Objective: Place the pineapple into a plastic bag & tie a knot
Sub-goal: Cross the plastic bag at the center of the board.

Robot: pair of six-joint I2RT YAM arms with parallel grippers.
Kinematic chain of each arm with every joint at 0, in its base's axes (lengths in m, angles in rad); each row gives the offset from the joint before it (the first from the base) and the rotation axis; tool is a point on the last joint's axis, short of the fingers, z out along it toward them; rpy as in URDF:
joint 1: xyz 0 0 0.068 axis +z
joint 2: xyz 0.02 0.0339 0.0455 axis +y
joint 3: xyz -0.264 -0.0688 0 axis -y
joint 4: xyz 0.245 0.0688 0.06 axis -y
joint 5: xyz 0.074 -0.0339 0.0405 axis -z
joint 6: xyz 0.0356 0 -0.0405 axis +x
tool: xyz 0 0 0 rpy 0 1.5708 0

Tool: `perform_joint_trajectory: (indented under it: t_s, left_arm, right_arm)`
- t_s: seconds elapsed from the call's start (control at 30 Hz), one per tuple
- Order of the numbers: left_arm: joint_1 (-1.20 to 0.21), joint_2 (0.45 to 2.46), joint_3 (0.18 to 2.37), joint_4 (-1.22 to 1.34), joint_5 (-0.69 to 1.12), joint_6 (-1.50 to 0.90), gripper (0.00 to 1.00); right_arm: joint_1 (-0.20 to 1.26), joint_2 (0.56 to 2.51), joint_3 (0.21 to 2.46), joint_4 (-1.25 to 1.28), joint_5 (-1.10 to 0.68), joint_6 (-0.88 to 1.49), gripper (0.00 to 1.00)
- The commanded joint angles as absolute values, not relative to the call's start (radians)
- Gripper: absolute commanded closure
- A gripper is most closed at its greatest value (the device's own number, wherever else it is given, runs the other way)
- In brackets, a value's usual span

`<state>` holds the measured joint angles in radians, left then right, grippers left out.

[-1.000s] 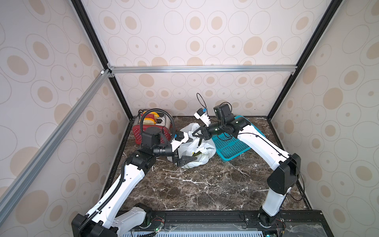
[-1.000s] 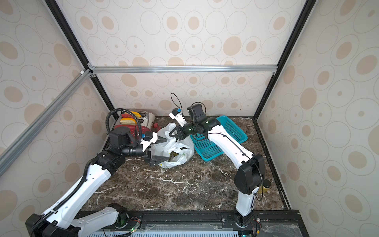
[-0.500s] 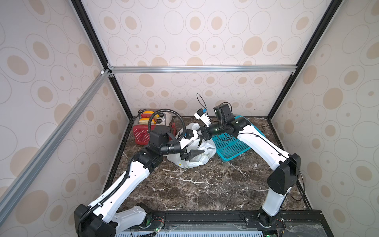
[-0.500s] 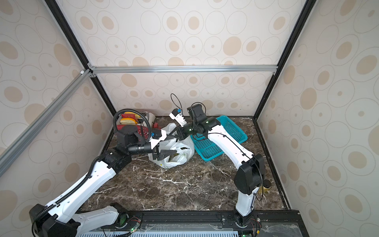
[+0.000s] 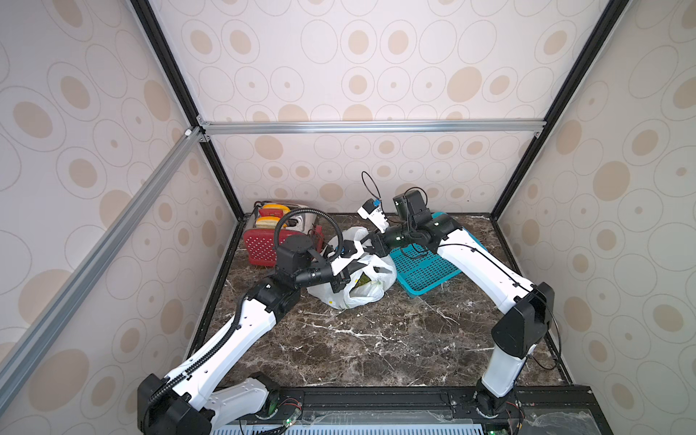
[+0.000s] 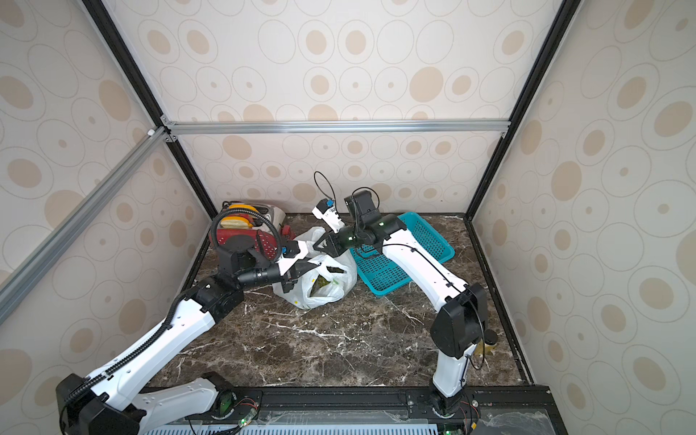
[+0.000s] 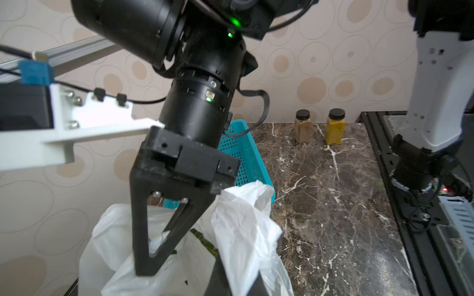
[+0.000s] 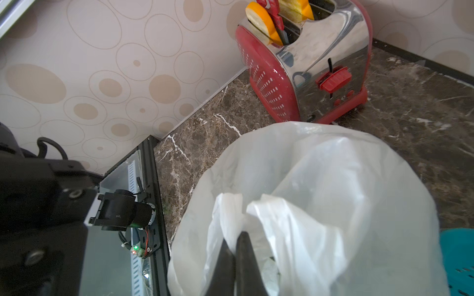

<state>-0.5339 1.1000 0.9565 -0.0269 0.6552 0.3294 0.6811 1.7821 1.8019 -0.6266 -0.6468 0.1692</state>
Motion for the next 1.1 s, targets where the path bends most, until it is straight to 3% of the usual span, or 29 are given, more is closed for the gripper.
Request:
perform_joint_trajectory:
  t_s: [0.0, 0.4, 0.93, 1.07]
  left_arm:
    - [-0.529, 1.085, 0.921, 0.080, 0.566, 0.313, 1.00]
    - [-0.524, 1.124, 0.831, 0.237, 0.519, 0.188, 1.00]
    - [-0.519, 1.209, 0.863, 0.236, 0.479, 0.132, 1.00]
    - [-0.517, 1.224, 0.887, 0.220, 0.496, 0.117, 1.00]
  right_arm:
    - [0.676, 1.699, 1.797, -0.610, -0.588, 0.134, 1.00]
    - [0.677, 1.553, 1.697, -0.575, -0.531, 0.033, 1.00]
    - [0.706, 1.279, 1.312, -0.463, -0.878, -0.271, 1.00]
    - [0.723, 1.298, 1.287, -0.525, -0.854, -0.389, 1.00]
